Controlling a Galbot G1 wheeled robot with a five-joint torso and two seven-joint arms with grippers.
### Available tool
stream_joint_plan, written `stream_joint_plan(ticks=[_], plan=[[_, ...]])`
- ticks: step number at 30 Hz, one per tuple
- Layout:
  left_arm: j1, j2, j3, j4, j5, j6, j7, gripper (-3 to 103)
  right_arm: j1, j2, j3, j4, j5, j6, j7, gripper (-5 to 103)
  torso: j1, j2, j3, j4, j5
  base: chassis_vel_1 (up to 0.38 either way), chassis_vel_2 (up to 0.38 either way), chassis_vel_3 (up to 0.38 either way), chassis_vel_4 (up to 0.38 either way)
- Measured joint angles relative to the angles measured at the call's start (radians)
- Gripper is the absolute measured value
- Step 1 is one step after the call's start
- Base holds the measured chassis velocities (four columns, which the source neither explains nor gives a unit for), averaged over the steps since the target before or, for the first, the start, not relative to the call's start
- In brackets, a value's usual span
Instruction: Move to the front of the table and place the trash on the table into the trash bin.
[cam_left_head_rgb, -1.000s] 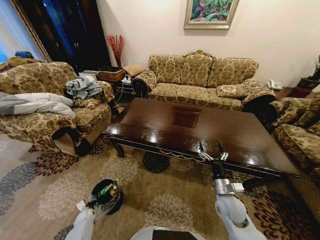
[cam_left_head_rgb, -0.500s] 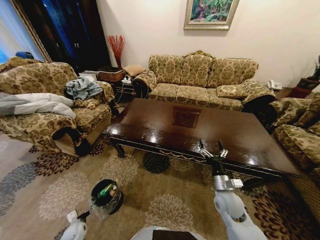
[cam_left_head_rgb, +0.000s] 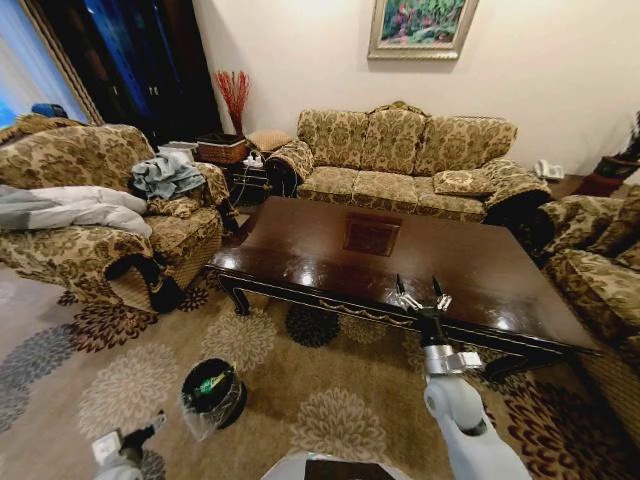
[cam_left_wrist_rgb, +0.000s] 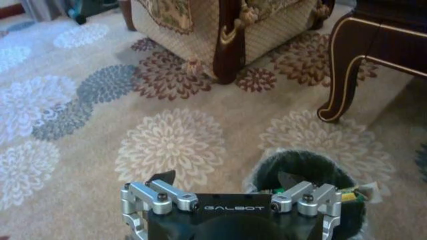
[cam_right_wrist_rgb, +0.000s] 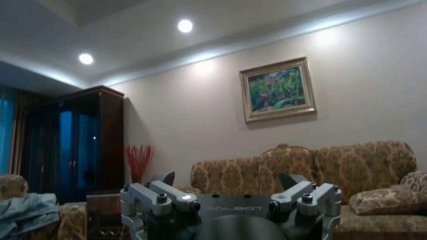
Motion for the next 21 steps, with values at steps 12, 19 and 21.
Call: stream_joint_plan(ticks=[12, 19, 21], plan=[[0.023, -0.011, -0.003, -0.029, 0.01, -0.016, 0.01, 100, -0.015, -0.013, 0.025, 0.018, 0.009, -0.007, 0.006, 100, 0.0, 0.001, 0.0, 0.0, -0.0002, 0.0, 0.0, 0.0, 0.0], [0.016, 0.002, 0.031, 0.056, 0.033, -0.002, 0.011, 100, -0.009, 0.006, 0.013, -0.017, 0.015, 0.004, -0.009, 100, 0.001, 0.001, 0.001, -0.0001, -0.0005, 0.0, 0.0, 0.0, 0.0], [0.01, 0.005, 0.03, 0.091, 0.023, -0.004, 0.003, 100, -0.006, 0.009, 0.01, -0.031, 0.022, 0.01, -0.014, 100, 0.001, 0.001, 0.001, 0.0001, -0.0008, 0.0, 0.0, 0.0, 0.0]])
